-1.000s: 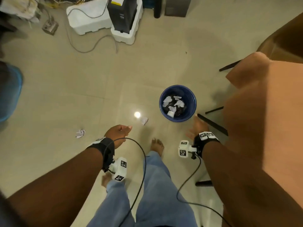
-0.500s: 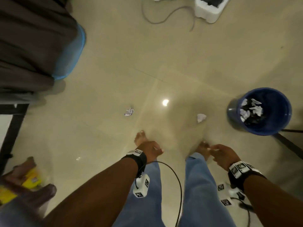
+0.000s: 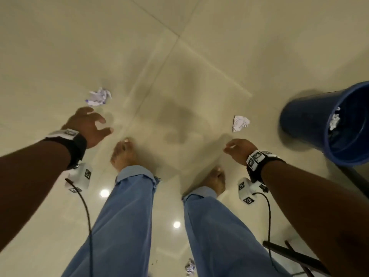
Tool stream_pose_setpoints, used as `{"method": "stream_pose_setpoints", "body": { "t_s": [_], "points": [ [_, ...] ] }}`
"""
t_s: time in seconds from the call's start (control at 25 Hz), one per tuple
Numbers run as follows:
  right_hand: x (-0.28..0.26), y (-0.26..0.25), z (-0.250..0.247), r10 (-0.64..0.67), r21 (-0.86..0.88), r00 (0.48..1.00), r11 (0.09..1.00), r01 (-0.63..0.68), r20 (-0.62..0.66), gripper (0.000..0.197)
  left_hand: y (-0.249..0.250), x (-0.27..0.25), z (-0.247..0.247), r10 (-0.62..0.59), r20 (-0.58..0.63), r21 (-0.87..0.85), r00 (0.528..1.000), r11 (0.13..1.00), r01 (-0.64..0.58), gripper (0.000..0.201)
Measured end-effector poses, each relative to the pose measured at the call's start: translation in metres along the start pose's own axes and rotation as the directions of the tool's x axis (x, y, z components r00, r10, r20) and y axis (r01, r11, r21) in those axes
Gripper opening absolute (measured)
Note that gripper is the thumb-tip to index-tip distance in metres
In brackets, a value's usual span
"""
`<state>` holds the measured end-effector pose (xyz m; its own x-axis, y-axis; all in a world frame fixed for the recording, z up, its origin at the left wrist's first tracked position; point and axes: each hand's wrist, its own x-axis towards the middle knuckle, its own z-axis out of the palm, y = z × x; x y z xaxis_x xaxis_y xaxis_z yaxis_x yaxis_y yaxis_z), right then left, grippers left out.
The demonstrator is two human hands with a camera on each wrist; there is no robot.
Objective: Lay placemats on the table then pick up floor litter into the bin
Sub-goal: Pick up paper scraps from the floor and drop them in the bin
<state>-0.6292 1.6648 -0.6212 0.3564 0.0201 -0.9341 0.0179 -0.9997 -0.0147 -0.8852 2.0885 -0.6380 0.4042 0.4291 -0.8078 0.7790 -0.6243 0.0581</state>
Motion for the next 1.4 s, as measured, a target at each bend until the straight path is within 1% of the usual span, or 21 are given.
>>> {"method": "stream_pose_setpoints", "body": {
  "t_s": [0.12, 0.2, 0.28, 0.32, 0.36, 0.4, 0.48, 0.52, 0.56, 0.64, 0.72, 0.8, 0.96, 1.04, 1.08, 1.12, 1.16, 1.2, 1.28, 1.32, 1.4],
  "points": [
    [0.055, 0.001, -0.008, 0.009, -0.153, 0.993, 0.988, -0.028, -0.121, 0.035, -0.011, 0.067, 0.019, 0.107, -0.101, 0.102, 0.989, 0.990, -0.096, 0.061],
    [0.079, 0.008, -0.013, 0.091, -0.126, 0.966, 0.984, -0.125, -0.243, 0.050, -0.012, 0.096, 0.029, 0.098, -0.062, 0.118, 0.993, 0.989, -0.090, 0.060],
    [0.100, 0.013, -0.016, 0.152, -0.152, 0.957, 0.969, -0.194, -0.248, 0.080, -0.011, 0.114, 0.035, 0.142, -0.050, 0.119, 0.989, 0.984, -0.136, 0.061],
    [0.107, 0.010, -0.018, 0.157, -0.183, 0.968, 0.964, -0.194, -0.197, 0.087, -0.010, 0.123, 0.036, 0.164, -0.084, 0.093, 0.983, 0.983, -0.156, 0.063],
    [0.116, 0.008, -0.020, 0.140, -0.204, 0.977, 0.964, -0.171, -0.158, 0.081, -0.002, 0.123, 0.034, 0.128, -0.089, 0.048, 0.988, 0.991, -0.124, 0.061],
    [0.119, 0.003, -0.021, 0.115, -0.251, 0.984, 0.957, -0.147, -0.139, 0.065, 0.004, 0.118, 0.029, 0.107, -0.077, 0.044, 0.991, 0.994, -0.104, 0.054],
    [0.125, -0.004, -0.019, 0.055, -0.338, 0.997, 0.938, -0.073, -0.062, 0.038, 0.014, 0.104, 0.024, 0.169, -0.105, -0.003, 0.980, 0.985, -0.170, 0.038],
    [0.128, -0.010, -0.019, 0.013, -0.363, 1.000, 0.932, -0.021, -0.024, 0.037, 0.013, 0.094, 0.023, 0.181, -0.092, -0.039, 0.979, 0.982, -0.185, 0.034],
    [0.128, -0.015, -0.022, -0.014, -0.380, 1.000, 0.925, 0.021, 0.020, 0.042, 0.014, 0.082, 0.022, 0.168, -0.072, -0.029, 0.983, 0.985, -0.170, 0.037],
    [0.135, -0.010, -0.025, -0.041, -0.344, 0.999, 0.938, 0.050, 0.034, 0.050, 0.015, 0.062, 0.023, 0.135, 0.009, 0.002, 0.991, 0.991, -0.135, 0.043],
    [0.089, -0.034, -0.030, -0.018, -0.336, 0.999, 0.942, 0.027, 0.031, 0.043, 0.021, 0.041, 0.027, 0.148, 0.076, 0.017, 0.986, 0.989, -0.150, 0.044],
    [0.071, -0.037, -0.026, 0.044, -0.292, 0.999, 0.956, -0.040, 0.005, 0.031, 0.027, 0.024, 0.038, 0.171, 0.131, 0.031, 0.977, 0.984, -0.176, 0.048],
    [0.102, -0.028, -0.013, 0.007, -0.189, 0.997, 0.982, -0.022, -0.080, 0.032, 0.037, 0.032, 0.068, 0.232, 0.131, 0.020, 0.964, 0.972, -0.236, 0.037],
    [0.112, -0.026, 0.004, 0.175, 0.025, 0.974, 0.985, -0.173, -0.145, 0.034, 0.042, 0.044, 0.082, 0.233, 0.104, 0.008, 0.967, 0.972, -0.235, 0.038],
    [0.116, -0.023, 0.010, 0.208, 0.016, 0.960, 0.978, -0.209, -0.185, 0.048, 0.045, 0.047, 0.082, 0.214, 0.077, 0.000, 0.974, 0.977, -0.215, 0.040],
    [0.109, -0.015, 0.014, 0.178, 0.016, 0.965, 0.984, -0.178, -0.191, 0.069, 0.050, 0.044, 0.085, 0.184, 0.059, -0.014, 0.981, 0.983, -0.184, 0.041],
    [0.100, -0.012, 0.011, 0.123, -0.076, 0.979, 0.988, -0.137, -0.164, 0.081, 0.058, 0.039, 0.080, 0.163, 0.068, -0.042, 0.984, 0.986, -0.160, 0.042],
    [0.086, -0.012, 0.007, 0.037, -0.256, 0.993, 0.964, -0.065, -0.113, 0.082, 0.066, 0.029, 0.073, 0.163, 0.080, -0.051, 0.983, 0.986, -0.159, 0.040],
    [0.046, -0.018, -0.008, -0.048, -0.490, 0.999, 0.871, 0.039, -0.005, 0.074, 0.080, -0.003, 0.043, 0.158, 0.093, -0.078, 0.983, 0.985, -0.151, 0.036],
    [0.016, -0.029, -0.019, -0.036, -0.491, 0.999, 0.871, 0.030, -0.004, 0.065, 0.084, -0.027, 0.024, 0.128, 0.077, -0.122, 0.989, 0.985, -0.118, 0.033],
    [-0.047, -0.053, -0.040, -0.093, -0.441, 0.996, 0.894, 0.078, -0.013, 0.045, 0.084, -0.081, -0.011, 0.043, 0.039, -0.281, 0.998, 0.959, -0.030, 0.031]
  ]
}}
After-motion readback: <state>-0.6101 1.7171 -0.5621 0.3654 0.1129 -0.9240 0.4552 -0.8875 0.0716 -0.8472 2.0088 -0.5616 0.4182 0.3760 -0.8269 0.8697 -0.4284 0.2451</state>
